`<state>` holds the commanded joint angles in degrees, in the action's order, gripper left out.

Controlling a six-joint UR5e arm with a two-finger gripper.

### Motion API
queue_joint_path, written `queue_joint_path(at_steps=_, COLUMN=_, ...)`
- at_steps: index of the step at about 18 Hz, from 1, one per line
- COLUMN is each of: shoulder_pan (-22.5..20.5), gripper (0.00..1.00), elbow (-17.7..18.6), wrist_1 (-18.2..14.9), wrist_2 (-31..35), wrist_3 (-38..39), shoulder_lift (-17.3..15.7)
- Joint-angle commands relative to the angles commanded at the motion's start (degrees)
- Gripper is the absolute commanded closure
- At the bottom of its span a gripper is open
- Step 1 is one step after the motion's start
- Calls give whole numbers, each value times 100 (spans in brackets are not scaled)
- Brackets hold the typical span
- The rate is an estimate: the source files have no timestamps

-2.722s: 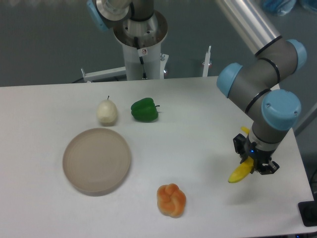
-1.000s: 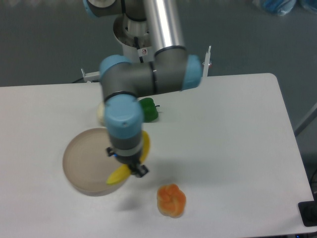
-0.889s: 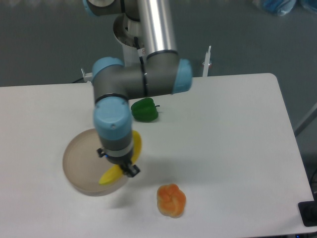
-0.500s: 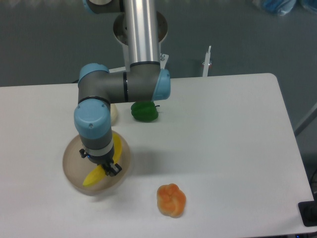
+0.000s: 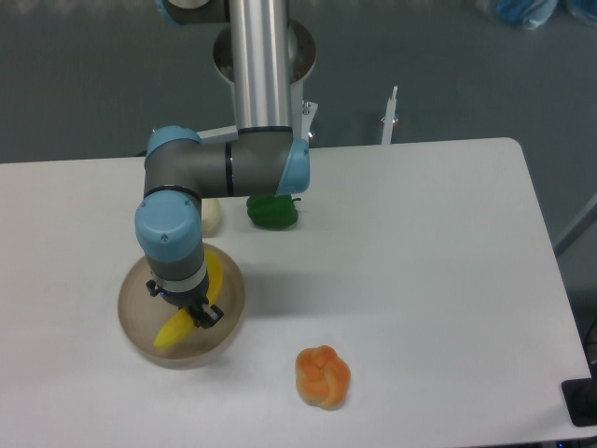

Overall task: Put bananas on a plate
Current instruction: 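Open the gripper to release the banana on the plate, then lift the gripper away from the plate toward the orange roll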

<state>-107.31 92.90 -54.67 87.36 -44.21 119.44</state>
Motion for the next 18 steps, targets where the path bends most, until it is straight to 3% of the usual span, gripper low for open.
queue_joint_path(at_steps=1, shoulder_pan=0, gripper=2, elbow=0, wrist_1=9, wrist_2=0, wrist_3=0, shoulder_lift=-9)
queue_joint_path(at_steps=2, shoulder_pan=0, gripper=0, elbow=0, wrist_1=0, wrist_2=35, wrist_3=9, shoulder_lift=-52)
queue_joint_path(at_steps=8, shoulder_pan=-131, gripper=0, elbow=-149, wrist_1=-35, wrist_2=70, wrist_3=9, shoulder_lift=-150)
queue_joint_path(at_steps=11, shoulder_pan=-561, gripper=0, elbow=-395, wrist_1=-44, wrist_2=298, wrist_3=-61, shoulder_lift=-150)
queue_joint_path(at_steps=14, shoulder_pan=-1167, gripper=0, elbow=-868, wrist_1=-61, wrist_2=273, wrist_3=-175, shoulder_lift=-132)
queue_joint_path(at_steps=18, shoulder_pan=-1809, gripper=0, elbow=-923, wrist_1=-114, wrist_2=316, wrist_3=-1650, shoulder_lift=-62)
